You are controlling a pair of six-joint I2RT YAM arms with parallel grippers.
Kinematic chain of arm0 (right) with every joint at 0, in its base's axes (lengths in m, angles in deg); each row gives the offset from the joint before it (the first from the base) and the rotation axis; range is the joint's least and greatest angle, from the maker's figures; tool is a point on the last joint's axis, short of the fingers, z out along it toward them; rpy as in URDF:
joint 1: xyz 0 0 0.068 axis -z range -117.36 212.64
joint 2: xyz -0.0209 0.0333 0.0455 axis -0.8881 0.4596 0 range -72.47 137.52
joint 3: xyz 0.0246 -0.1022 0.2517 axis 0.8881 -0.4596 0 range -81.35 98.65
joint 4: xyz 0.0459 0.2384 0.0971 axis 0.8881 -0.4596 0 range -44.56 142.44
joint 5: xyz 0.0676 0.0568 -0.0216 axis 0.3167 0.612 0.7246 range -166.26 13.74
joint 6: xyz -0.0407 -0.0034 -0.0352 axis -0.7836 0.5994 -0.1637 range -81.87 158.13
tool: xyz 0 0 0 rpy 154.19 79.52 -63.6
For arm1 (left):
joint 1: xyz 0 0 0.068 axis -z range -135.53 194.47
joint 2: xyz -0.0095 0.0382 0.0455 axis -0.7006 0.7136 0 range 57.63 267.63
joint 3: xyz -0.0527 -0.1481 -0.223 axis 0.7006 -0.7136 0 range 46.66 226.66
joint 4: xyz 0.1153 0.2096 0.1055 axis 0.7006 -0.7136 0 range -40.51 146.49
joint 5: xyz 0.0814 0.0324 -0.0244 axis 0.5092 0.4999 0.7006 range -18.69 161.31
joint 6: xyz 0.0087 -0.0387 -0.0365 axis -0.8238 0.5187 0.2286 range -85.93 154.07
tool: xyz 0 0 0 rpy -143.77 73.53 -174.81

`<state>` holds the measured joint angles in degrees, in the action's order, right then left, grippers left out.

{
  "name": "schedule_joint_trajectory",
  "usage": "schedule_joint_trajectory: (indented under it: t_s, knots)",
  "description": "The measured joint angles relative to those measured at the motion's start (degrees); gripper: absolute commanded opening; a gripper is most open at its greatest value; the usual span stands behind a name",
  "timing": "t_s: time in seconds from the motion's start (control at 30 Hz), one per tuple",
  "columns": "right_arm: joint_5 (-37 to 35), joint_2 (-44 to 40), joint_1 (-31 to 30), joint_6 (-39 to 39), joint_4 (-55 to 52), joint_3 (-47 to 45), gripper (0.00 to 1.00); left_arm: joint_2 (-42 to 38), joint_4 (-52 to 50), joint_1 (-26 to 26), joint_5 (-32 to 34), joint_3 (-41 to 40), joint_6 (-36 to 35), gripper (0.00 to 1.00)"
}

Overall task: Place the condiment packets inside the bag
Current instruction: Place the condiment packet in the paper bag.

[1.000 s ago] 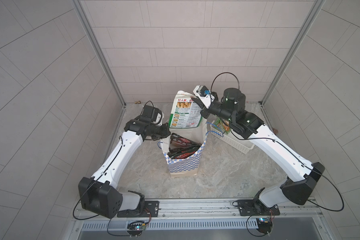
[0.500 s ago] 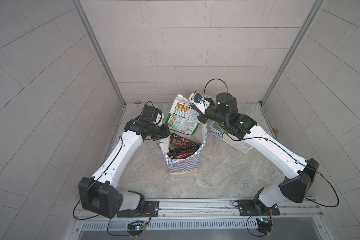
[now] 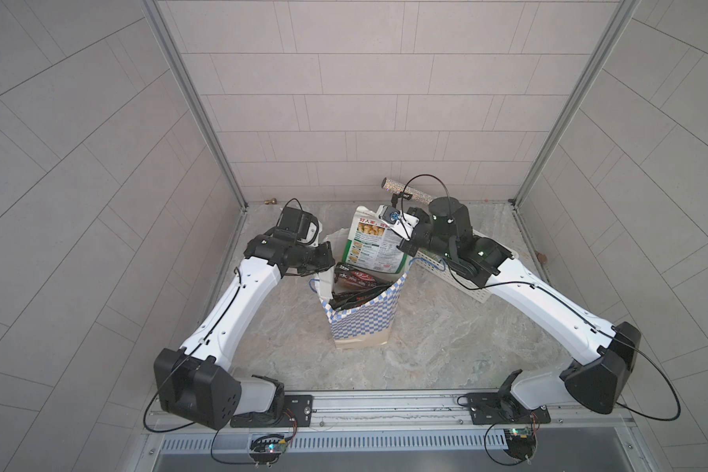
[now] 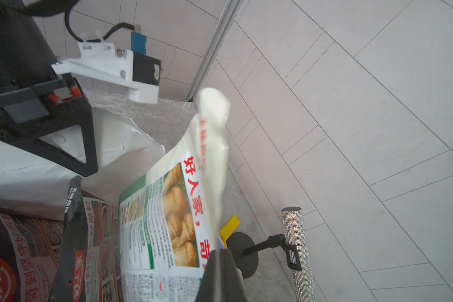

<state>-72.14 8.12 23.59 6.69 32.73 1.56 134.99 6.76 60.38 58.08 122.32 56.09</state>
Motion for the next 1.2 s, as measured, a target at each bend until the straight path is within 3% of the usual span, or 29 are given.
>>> schedule_joint_trajectory:
  t_s: [0.17,0.57,0.97,1.03,1.13,1.2]
  knots:
    - [2.1,-0.9,1.8,-1.4,0.5,-0.1,0.00,0.0,0.0,0.0,-0.3,0.0,0.0,0.00]
    - [19.1,0.7,-2.0,-5.4,-3.1,-3.6,0.00,0.0,0.0,0.0,-0.2,0.0,0.0,0.00]
    - [20.0,7.5,-4.5,-8.6,-13.0,1.7,0.01,0.0,-0.1,0.0,0.0,0.0,0.0,0.00]
    - [18.9,8.2,-4.9,-8.4,-13.2,1.7,0.07,0.0,0.0,0.0,0.0,0.0,0.0,0.00]
    - [16.4,8.7,-5.0,-6.4,-13.0,1.7,0.27,0.0,0.0,0.0,0.0,0.0,0.0,0.00]
    - [14.7,8.7,-5.0,-5.2,-12.8,2.4,0.34,0.0,0.0,0.0,0.0,0.0,0.0,0.00]
